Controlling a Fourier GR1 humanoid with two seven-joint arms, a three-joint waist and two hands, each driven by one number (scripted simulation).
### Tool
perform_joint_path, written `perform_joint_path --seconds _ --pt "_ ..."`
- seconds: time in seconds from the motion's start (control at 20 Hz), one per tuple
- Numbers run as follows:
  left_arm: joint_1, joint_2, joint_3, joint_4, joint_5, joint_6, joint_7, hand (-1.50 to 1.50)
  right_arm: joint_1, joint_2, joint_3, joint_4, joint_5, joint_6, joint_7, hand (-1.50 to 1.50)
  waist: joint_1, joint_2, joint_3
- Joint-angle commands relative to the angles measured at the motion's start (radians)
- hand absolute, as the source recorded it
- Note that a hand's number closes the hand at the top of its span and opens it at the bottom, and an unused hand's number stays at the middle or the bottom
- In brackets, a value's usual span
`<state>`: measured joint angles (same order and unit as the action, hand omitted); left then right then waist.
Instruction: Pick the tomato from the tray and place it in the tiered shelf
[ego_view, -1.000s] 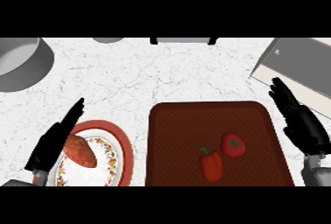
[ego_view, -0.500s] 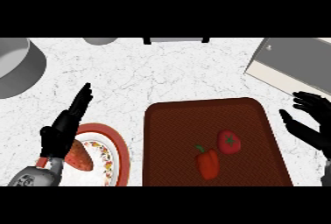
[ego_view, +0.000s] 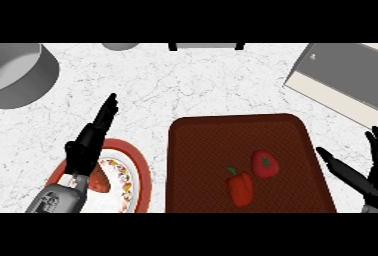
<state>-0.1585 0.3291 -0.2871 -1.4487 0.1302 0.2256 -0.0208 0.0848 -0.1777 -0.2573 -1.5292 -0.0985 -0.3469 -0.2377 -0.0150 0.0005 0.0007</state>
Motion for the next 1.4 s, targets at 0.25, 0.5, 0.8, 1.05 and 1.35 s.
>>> perform_joint_path --seconds 0.25,0.5,0.8,1.05,1.35 --pt "-0.044 -0.030 0.005 -0.006 -0.021 0.003 0.061 0.00 0.070 -0.191 0.144 -0.231 0.127 0.152 0.304 -1.50 0.013 -0.003 -0.002" --pt "-0.060 -0.019 0.023 -0.019 -0.018 -0.013 0.083 0.00 0.086 -0.296 0.207 -0.494 0.201 0.204 0.636 -1.50 0.010 -0.004 -0.004" --pt "-0.058 -0.030 0.033 0.048 -0.034 -0.022 0.028 0.00 0.041 -0.436 0.304 -0.572 0.251 0.385 0.907 -1.50 0.016 0.000 -0.004" --pt "-0.052 -0.066 0.008 0.050 -0.058 -0.015 0.003 0.00 -0.081 -0.501 0.413 -0.615 0.337 0.488 1.162 -1.50 0.028 0.002 -0.004" --pt "-0.074 -0.081 0.055 0.072 -0.062 -0.053 0.039 0.00 -0.195 -0.370 0.513 -0.711 0.389 0.533 1.412 -1.50 0.017 -0.001 -0.001"
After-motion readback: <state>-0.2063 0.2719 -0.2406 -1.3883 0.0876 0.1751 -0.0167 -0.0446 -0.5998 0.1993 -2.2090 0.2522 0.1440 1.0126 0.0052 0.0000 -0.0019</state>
